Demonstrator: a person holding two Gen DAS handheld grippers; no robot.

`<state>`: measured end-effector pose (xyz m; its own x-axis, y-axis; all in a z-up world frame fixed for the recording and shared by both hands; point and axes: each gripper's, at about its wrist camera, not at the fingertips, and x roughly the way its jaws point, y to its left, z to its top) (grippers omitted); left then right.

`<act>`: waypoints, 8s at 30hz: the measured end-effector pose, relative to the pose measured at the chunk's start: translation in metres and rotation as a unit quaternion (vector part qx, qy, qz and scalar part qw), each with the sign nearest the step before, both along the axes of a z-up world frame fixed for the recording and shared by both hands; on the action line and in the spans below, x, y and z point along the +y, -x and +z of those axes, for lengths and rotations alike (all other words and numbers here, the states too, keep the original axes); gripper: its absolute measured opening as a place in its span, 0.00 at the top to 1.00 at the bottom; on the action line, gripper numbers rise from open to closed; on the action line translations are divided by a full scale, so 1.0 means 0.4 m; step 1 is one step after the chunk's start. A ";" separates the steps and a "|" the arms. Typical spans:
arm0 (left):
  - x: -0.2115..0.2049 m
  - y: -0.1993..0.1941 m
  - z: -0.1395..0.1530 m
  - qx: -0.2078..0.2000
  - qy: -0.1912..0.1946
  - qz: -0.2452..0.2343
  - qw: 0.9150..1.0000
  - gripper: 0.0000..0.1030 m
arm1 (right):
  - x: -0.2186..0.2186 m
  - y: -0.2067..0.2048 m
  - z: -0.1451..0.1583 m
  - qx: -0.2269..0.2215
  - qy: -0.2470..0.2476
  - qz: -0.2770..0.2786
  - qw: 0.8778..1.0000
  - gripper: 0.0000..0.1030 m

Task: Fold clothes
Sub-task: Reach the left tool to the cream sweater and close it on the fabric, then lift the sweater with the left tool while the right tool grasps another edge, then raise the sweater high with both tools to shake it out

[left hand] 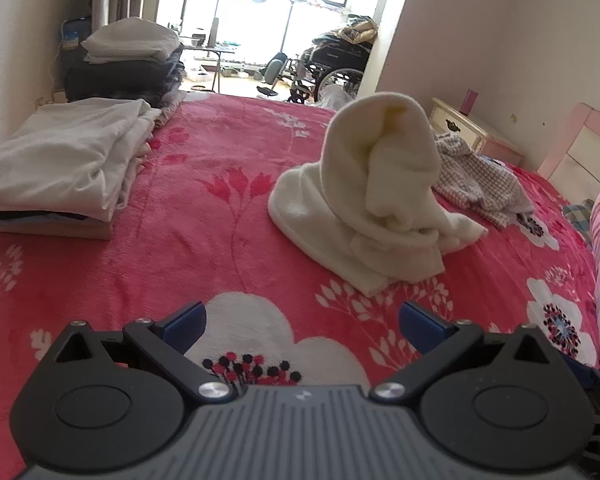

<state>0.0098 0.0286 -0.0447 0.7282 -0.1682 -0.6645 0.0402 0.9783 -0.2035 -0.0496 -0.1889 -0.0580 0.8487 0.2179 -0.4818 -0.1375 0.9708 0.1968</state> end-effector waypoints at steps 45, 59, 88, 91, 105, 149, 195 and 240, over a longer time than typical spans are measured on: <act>-0.252 -0.383 -0.137 -0.122 -0.067 -0.151 0.979 0.00 | -0.155 -0.196 -0.247 0.066 0.014 -0.094 0.993 0.02; -0.261 -0.440 -0.160 -0.149 -0.040 -0.125 0.980 0.48 | -0.201 -0.227 -0.208 0.045 0.047 -0.115 0.991 0.37; -0.083 -0.463 -0.038 -0.163 0.105 -0.076 0.978 0.85 | -0.392 -0.497 -0.190 0.051 -0.389 -0.142 0.909 0.46; -0.003 -0.440 0.009 -0.180 0.135 -0.037 0.974 0.85 | -0.396 -0.479 -0.188 0.045 -0.395 -0.141 0.907 0.47; 0.251 -0.331 0.010 -0.130 0.117 0.072 0.982 0.85 | -0.326 -0.435 -0.206 0.058 -0.446 -0.080 0.890 0.46; -0.116 -0.189 -0.255 -0.204 -0.226 -0.207 0.930 0.61 | -0.323 -0.632 -0.250 0.096 -0.484 -0.019 0.870 0.33; -0.028 0.284 0.408 -0.527 -0.117 0.024 0.842 0.89 | -0.324 -0.182 0.424 -0.256 -0.364 0.131 0.886 0.91; -0.120 -0.557 0.315 -0.343 -0.127 0.008 0.931 0.78 | -0.364 -0.770 0.321 -0.159 -0.243 0.052 0.956 0.91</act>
